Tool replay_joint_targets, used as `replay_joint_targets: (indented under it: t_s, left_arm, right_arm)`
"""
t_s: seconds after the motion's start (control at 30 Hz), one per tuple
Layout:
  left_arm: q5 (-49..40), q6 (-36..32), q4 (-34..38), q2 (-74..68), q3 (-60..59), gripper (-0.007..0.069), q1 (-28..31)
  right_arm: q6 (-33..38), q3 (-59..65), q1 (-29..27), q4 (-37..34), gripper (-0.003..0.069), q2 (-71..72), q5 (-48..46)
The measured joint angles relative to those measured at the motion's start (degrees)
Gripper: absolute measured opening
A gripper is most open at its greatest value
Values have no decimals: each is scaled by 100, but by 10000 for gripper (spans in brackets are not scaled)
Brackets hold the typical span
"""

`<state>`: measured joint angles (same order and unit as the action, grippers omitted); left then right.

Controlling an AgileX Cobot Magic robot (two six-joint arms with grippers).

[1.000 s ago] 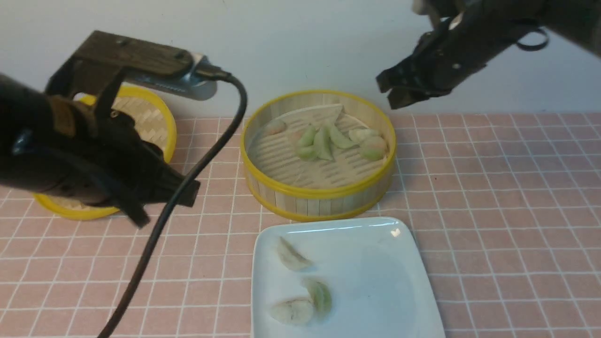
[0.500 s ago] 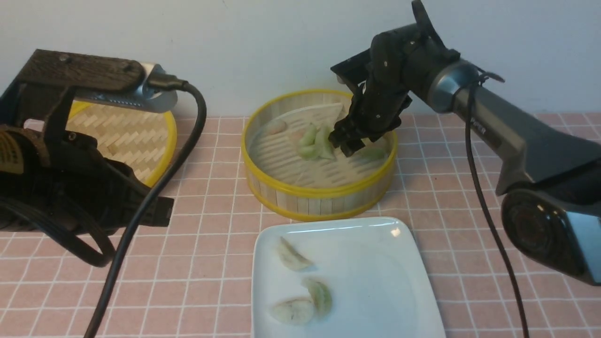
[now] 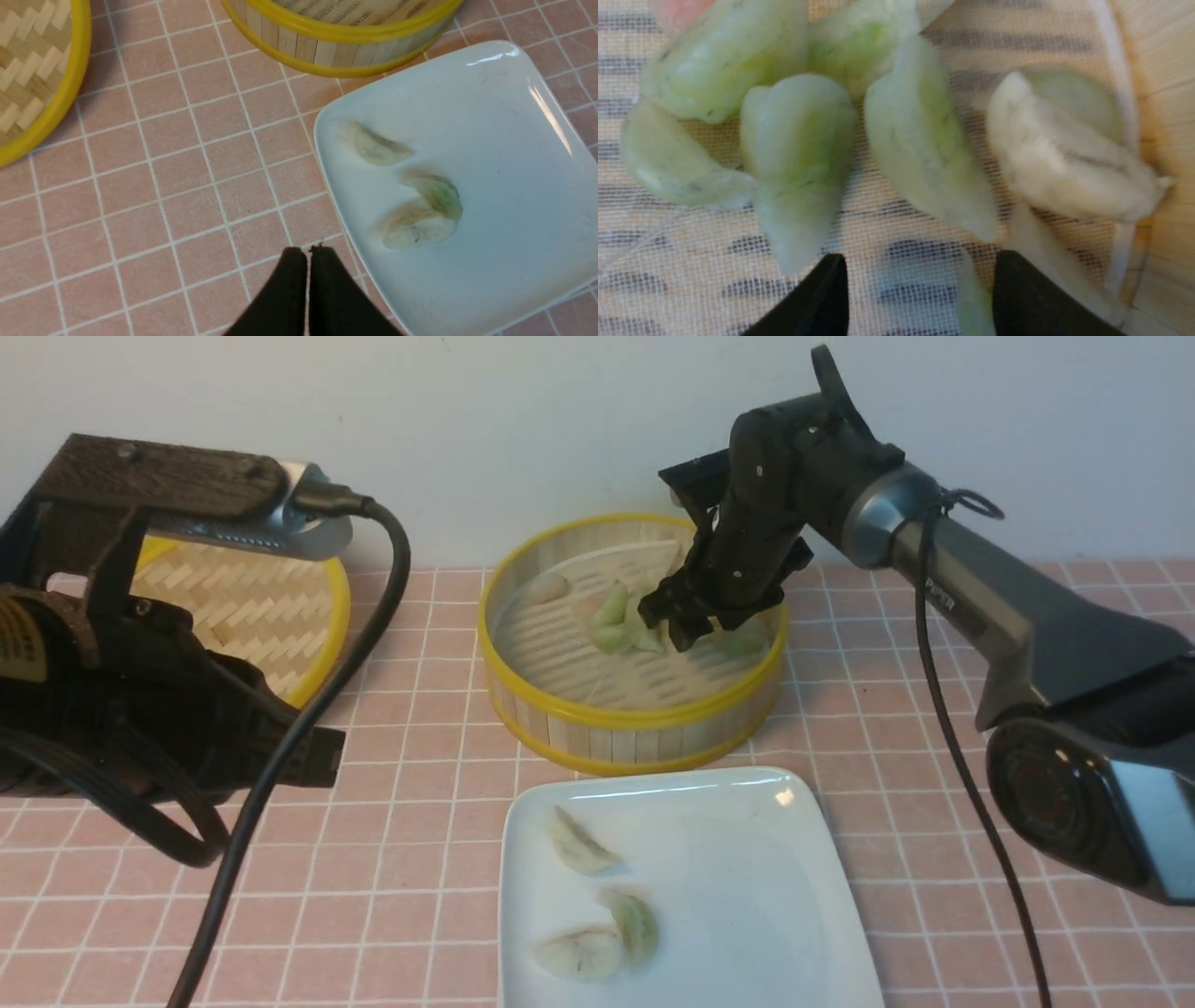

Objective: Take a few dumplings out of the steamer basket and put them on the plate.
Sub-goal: Use the right arm to grab a dumpling from inside the steamer

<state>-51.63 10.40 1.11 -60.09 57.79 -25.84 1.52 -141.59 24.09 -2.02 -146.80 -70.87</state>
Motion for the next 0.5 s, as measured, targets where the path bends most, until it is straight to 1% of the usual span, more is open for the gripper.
replay_joint_targets:
  t_s: [0.17, 0.4, 0.5]
  left_arm:
    - [-311, 0, 0, 0, 0, -6, 0]
    - [-352, -60, -2, 0, 0, -6, 0]
    - [-352, -91, -2, 0, 0, -6, 0]
  right_arm:
    - [-152, 487, 55, -61, 351, 533, -52]
    - [89, 607, 73, 584, 349, 695, -68]
    - [187, 612, 73, 644, 349, 592, -68]
